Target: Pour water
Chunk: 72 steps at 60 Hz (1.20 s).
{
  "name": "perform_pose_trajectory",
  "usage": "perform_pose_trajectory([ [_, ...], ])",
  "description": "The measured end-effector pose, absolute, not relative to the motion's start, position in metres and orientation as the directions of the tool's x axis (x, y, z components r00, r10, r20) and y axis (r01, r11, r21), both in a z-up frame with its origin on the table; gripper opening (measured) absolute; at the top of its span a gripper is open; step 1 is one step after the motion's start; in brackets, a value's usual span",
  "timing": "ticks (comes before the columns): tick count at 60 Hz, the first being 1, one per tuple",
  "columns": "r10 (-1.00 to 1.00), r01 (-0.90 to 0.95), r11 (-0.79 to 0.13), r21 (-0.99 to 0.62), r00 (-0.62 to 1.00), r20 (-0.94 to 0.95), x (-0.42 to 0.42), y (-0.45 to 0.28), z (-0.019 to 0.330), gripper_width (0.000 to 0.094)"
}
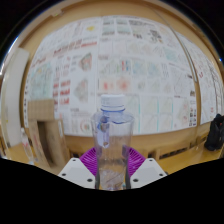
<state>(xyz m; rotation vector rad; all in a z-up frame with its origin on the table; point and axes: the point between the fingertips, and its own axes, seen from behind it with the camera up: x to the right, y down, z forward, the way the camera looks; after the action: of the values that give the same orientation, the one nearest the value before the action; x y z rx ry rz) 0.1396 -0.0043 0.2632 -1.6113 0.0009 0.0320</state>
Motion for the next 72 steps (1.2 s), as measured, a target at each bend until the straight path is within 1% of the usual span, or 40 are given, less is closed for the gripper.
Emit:
perform_pose_trajectory([
  [4,0.015,0.021,-0.120,-0.993,1.000,0.019,0.147,0.003,0.211,0.0335],
  [10,0.027,0.061,-0.216,-0.974,0.998,0.056,0.152,0.009,0.152,0.0337],
  [16,0.031,0.058,-0.283,-0.958,0.998,0.051,0.153,0.011,0.107,0.0335],
  [17,0.032,0.057,-0.294,-0.954,0.998,0.050,0.153,0.010,0.101,0.0348],
  [18,0.027,0.060,-0.297,-0.953,0.998,0.054,0.155,0.007,0.099,0.0347],
  [19,0.025,0.051,-0.259,-0.964,0.999,0.046,0.157,0.010,0.106,0.0345],
  [20,0.021,0.042,-0.271,-0.962,0.999,0.038,0.158,0.008,0.103,0.0343],
  [23,0.009,0.019,-0.269,-0.963,1.000,0.017,0.159,0.010,0.101,0.0342],
  [25,0.002,0.010,-0.266,-0.964,1.000,0.009,0.161,0.010,0.102,0.0363],
  [28,0.003,0.009,-0.271,-0.963,1.000,0.009,0.160,0.010,0.102,0.0441],
  [33,0.009,0.039,-0.298,-0.954,0.999,0.039,0.160,0.007,0.101,0.0523],
  [34,0.007,0.044,-0.309,-0.950,0.999,0.044,0.159,0.006,0.099,0.0547],
  [40,-0.008,0.043,-0.379,-0.925,0.999,0.049,0.157,-0.005,0.093,0.0869],
  [41,-0.014,0.038,-0.385,-0.922,0.999,0.047,0.157,-0.008,0.093,0.0828],
  [42,-0.021,0.034,-0.390,-0.920,0.999,0.046,0.158,-0.010,0.094,0.0818],
  [46,-0.049,0.026,-0.403,-0.915,0.998,0.050,0.159,-0.026,0.099,0.0859],
  [53,-0.091,0.021,-0.438,-0.899,0.994,0.068,0.156,-0.067,0.113,0.0845],
  [61,-0.113,0.007,-0.468,-0.884,0.991,0.068,0.136,-0.137,0.136,0.0846],
  [72,-0.130,0.031,-0.483,-0.875,0.986,0.107,0.101,-0.253,0.167,0.0852],
])
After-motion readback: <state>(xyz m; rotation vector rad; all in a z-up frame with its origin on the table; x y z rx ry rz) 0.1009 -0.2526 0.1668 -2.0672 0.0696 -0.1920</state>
